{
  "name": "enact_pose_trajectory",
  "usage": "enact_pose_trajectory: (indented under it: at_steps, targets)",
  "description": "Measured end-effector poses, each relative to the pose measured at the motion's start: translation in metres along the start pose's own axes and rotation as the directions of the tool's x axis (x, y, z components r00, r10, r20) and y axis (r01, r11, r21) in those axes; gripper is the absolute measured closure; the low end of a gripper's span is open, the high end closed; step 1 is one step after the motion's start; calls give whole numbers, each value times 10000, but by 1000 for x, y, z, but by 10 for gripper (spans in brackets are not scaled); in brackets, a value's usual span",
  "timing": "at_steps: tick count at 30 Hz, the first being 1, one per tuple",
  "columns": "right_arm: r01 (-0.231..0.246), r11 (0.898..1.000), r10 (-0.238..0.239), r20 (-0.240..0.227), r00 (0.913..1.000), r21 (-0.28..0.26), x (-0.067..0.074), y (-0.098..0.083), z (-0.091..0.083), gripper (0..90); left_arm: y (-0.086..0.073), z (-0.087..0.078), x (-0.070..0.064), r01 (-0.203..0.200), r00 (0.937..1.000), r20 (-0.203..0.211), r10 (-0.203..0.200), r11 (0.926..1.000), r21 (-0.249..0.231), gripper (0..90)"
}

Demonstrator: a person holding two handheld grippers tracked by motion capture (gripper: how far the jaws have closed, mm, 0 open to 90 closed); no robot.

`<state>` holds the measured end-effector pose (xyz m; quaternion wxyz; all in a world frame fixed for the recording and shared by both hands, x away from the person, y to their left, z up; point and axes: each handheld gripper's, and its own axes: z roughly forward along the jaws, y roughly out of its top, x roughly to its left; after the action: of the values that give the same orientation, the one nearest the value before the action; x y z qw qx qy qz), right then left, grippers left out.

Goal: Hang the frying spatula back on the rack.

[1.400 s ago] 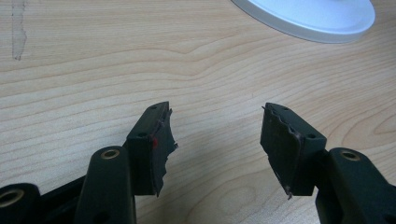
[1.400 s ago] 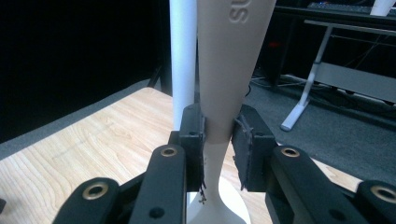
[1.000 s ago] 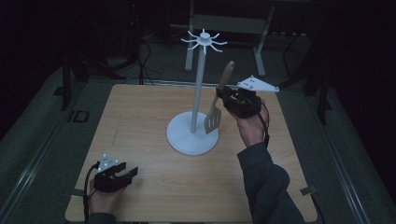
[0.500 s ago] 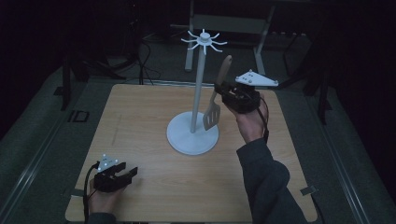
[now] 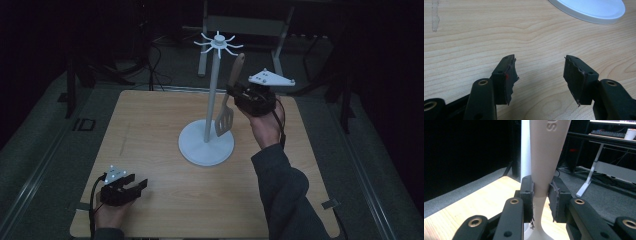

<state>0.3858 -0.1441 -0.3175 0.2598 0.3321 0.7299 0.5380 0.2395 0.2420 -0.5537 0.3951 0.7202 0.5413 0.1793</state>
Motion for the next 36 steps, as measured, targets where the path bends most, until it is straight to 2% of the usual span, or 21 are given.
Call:
enact_pose_trajectory:
  at_steps: [29, 36]
  targets:
    - [-100, 9988, 105, -101, 9999, 481, -1, 9, 18, 743, 0, 0, 0, 1, 10000, -2, -1, 10000, -4, 432]
    - [-6, 9986, 12, -104, 9999, 534, 2, 13, 21, 743, 0, 0, 0, 21, 10000, 2, -21, 10000, -20, 432]
